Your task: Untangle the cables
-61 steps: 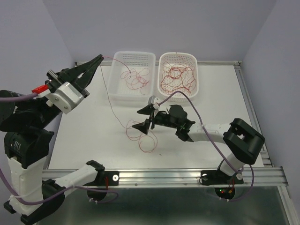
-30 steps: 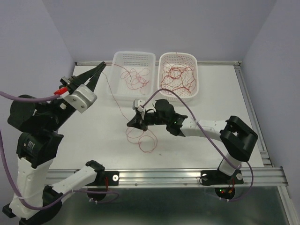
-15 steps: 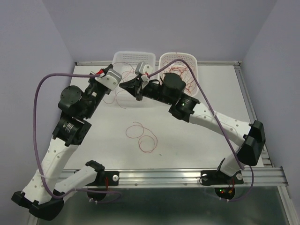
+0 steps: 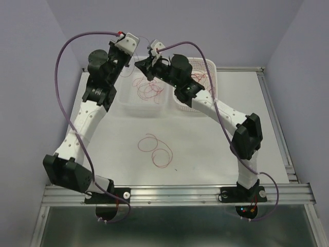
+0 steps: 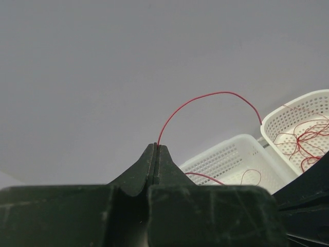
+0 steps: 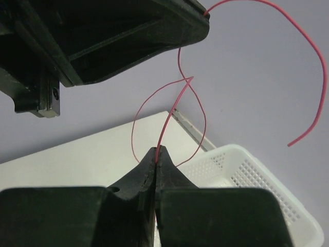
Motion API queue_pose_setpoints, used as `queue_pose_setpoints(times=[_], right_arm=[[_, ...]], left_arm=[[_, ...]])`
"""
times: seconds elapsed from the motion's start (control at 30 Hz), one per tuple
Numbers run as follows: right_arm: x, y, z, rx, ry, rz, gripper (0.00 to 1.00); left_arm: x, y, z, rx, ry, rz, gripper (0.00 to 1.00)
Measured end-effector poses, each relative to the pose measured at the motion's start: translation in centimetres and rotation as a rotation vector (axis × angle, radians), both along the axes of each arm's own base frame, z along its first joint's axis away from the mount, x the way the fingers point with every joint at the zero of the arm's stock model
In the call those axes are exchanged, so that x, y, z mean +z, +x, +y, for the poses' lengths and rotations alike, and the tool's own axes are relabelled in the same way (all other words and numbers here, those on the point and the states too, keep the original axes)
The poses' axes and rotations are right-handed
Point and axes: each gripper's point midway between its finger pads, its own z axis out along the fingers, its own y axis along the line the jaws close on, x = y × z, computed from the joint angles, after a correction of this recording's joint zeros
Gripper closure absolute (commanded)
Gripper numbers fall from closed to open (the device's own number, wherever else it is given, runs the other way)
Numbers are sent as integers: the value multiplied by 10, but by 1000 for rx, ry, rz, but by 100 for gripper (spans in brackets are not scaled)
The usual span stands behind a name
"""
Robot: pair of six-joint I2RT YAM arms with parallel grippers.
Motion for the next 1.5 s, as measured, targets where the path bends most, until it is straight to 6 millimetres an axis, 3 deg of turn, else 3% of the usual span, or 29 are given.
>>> queue_pose_setpoints(times=[0.1,0.17,0.3,0.47,0.6,0.73,0.87,0.9,1.0,1.07,1.1,1.3,1.5], right_arm=[[-22,30,-4,-15,-2,41,99],[-39,53,-9,-25,-5,75,99],[-56,87,-17,-36,13,103,99],[-82,125,-25,-42,55,167,99],[-129,148,-30,-64,55,253,99],[-183,158,-25,-68,34,352,99],[-219,159,-20,-68,23,431,99],[-222,159,-19,-68,23,443,99],[-226,159,-20,-72,27,460,80],[-229,159,-21,-82,29,474,68],[-232,160,-22,-90,26,481,68],[-255,158,-33,-162,1,568,44],[-238,148,-41,-219,-7,587,41]], left_arm=[[-20,44,-6,-5,5,40,100],[-44,73,-8,-10,10,85,100],[-69,118,-15,-34,-2,125,100],[-118,158,-24,-49,0,196,100],[-174,180,-28,-35,15,290,100],[-218,189,-30,-33,32,365,100],[-244,187,-28,-28,44,423,100],[-250,185,-28,-28,48,438,100],[-267,181,-26,-24,70,472,99],[-280,178,-23,-16,90,499,90],[-287,175,-21,-8,101,516,84],[-311,167,-12,24,146,585,64],[-305,162,-5,55,153,592,51]])
